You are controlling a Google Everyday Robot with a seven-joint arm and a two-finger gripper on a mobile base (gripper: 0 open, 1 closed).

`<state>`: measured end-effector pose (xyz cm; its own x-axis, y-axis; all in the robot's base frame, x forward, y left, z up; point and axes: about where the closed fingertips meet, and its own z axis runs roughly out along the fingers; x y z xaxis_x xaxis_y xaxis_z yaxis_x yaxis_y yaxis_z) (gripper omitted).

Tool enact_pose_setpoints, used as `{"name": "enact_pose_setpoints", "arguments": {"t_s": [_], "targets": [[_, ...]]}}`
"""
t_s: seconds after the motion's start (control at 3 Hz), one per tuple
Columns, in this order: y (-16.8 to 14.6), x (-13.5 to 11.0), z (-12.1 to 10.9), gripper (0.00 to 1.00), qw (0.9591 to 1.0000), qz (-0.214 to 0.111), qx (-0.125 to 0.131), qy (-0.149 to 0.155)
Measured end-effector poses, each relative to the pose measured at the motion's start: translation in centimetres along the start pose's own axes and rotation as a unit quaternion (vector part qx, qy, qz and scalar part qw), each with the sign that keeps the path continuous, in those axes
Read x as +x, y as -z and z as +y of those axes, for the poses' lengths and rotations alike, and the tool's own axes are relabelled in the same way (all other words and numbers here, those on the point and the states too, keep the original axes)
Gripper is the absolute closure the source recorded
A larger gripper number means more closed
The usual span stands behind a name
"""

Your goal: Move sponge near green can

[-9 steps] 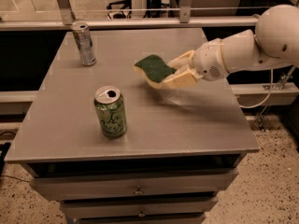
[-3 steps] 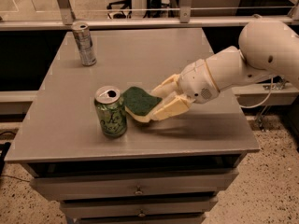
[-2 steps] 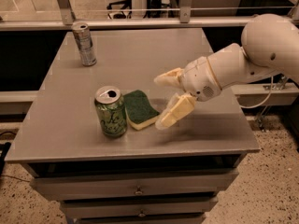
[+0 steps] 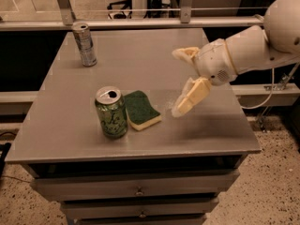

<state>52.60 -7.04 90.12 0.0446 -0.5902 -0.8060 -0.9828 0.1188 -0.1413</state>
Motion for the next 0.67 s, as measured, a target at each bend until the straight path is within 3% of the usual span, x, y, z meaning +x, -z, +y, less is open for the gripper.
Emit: {"name": "enact_pose_setpoints", "arguments": {"t_s": [0.33, 0.67], "targets": [[4.1, 0.0, -3.5, 0.00, 0.9973, -0.024, 0.070, -0.005], [8.2, 0.0, -6.4, 0.00, 0.9864, -0.057, 0.153, -0.023]]}}
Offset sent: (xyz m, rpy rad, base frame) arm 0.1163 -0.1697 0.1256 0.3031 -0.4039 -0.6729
